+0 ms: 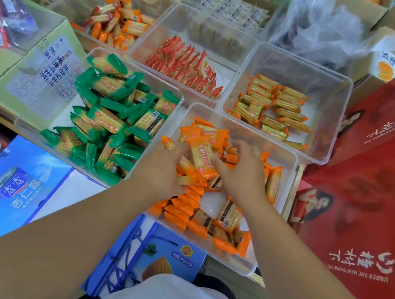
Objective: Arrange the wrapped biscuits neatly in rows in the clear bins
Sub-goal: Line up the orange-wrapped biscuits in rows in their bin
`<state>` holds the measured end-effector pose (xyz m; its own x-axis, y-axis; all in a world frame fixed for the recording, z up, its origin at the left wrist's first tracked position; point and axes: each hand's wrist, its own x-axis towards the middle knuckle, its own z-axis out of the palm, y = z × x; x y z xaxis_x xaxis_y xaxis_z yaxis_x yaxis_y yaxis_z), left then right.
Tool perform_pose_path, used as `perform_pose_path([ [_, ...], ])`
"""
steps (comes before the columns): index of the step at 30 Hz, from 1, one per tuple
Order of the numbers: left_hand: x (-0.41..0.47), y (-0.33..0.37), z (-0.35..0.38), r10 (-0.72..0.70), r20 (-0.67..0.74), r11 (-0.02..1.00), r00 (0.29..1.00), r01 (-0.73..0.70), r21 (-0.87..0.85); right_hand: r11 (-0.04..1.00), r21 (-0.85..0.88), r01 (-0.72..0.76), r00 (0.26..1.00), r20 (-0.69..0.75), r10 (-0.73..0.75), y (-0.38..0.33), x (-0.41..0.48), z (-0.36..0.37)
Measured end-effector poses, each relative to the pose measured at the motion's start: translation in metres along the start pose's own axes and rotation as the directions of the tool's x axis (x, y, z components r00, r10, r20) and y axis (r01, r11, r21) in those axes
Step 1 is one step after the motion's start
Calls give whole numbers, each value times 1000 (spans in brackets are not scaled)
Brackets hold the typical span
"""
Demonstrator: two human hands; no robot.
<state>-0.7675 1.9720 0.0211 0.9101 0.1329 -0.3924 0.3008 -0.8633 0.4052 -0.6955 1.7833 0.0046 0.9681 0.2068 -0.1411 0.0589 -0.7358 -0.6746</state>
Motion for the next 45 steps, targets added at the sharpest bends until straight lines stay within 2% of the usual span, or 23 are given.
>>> perform_pose_path([
  [1, 0, 2, 1, 4, 13, 996, 1000, -5, 94, 999, -19, 39, 999, 30, -38, 6, -12, -4],
  [3, -3, 6, 5, 32, -15, 941, 999, -25, 337, 993, -92, 72, 973, 227, -50, 19, -37, -8],
  [5, -5, 10, 10, 80, -75, 876, 994, -34, 480, 979, -192, 69, 872, 489, 35, 35, -61, -4],
  [7, -5, 10, 11, 62, -116, 886, 991, -1, 464, 968, -247, 50, 750, 649, 127, 46, -78, 5],
  [10, -5, 3, 8, -8, -133, 921, 991, 59, 386, 970, -242, 10, 645, 743, 179, 47, -86, 23],
  [13, -10, -7, 3, -12, -165, 934, 986, 70, 351, 936, -351, 33, 592, 761, 265, 39, -72, 39],
  [17, -30, -12, 11, 119, -256, 952, 959, -37, 304, 823, -517, 238, 590, 750, 300, 33, -64, 49],
  [21, -50, -14, 29, 331, -231, 922, 915, -261, 287, 833, -517, 197, 589, 742, 321, 36, -60, 50],
  [23, -55, -12, 39, 447, -160, 873, 880, -389, 294, 865, -474, 165, 568, 763, 309, 37, -61, 49],
  [24, -55, -11, 42, 459, -107, 861, 882, -411, 299, 883, -448, 137, 560, 770, 304, 37, -62, 48],
  [26, -50, -11, 47, 412, -37, 871, 910, -381, 310, 907, -413, 79, 556, 774, 303, 40, -62, 44],
  [29, -37, -10, 47, 336, -27, 874, 942, -301, 381, 923, -383, 37, 527, 793, 307, 44, -58, 39],
  [31, -29, -8, 44, 314, -73, 884, 947, -263, 387, 931, -365, -8, 490, 810, 322, 45, -56, 34],
  [35, -17, -2, 35, 245, -244, 931, 938, -158, 328, 919, -249, -307, 465, 803, 373, 48, -53, 26],
  [37, -14, -2, 31, 206, -321, 953, 924, -115, 281, 920, -247, -305, 432, 825, 365, 46, -54, 27],
  [39, -13, -4, 28, 203, -348, 953, 915, -103, 286, 928, -281, -243, 408, 838, 361, 41, -56, 32],
  [42, -18, -11, 30, 267, -347, 937, 899, -157, 313, 929, -344, -135, 428, 826, 368, 40, -61, 37],
  [45, -34, -18, 37, 310, -348, 932, 885, -210, 296, 921, -361, -145, 464, 798, 385, 41, -63, 39],
])
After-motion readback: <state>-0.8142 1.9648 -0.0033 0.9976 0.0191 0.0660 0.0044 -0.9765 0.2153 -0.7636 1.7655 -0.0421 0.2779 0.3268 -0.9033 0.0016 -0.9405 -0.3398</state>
